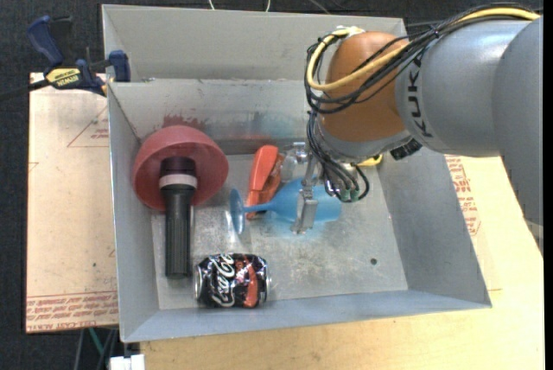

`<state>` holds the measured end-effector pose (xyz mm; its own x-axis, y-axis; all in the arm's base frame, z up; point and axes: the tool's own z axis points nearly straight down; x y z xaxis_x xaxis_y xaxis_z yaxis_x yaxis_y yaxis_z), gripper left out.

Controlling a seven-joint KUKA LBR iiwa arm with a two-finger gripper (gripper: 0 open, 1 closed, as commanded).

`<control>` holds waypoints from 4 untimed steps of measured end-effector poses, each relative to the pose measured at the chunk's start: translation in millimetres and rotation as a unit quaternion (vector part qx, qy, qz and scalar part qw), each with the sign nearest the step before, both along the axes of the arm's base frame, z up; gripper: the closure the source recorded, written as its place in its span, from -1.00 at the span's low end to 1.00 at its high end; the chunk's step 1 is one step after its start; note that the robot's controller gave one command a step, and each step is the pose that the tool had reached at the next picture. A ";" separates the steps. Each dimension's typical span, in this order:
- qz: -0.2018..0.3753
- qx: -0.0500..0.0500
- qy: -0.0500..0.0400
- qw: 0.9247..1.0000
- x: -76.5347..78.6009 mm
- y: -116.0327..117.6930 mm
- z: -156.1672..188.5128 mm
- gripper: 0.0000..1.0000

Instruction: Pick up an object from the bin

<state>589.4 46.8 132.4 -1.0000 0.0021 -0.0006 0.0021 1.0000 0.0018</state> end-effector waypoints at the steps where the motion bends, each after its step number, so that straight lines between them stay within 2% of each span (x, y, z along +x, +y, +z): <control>1: 0.000 0.000 0.000 1.000 0.0 0.0 0.0 -1.00; 2: -0.114 0.001 -0.003 0.994 15.3 12.3 -57.7 -1.00; 3: -0.097 0.001 -0.006 0.995 20.1 12.0 -63.7 -1.00; 4: -0.068 -0.001 -0.002 0.998 32.2 20.4 -53.9 -1.00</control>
Offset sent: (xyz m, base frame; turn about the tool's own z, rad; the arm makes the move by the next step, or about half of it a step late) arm 0.0145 0.0128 -0.0624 0.2438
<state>621.7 67.2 78.5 -0.9904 0.1379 -0.0056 0.1379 0.9904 -0.0002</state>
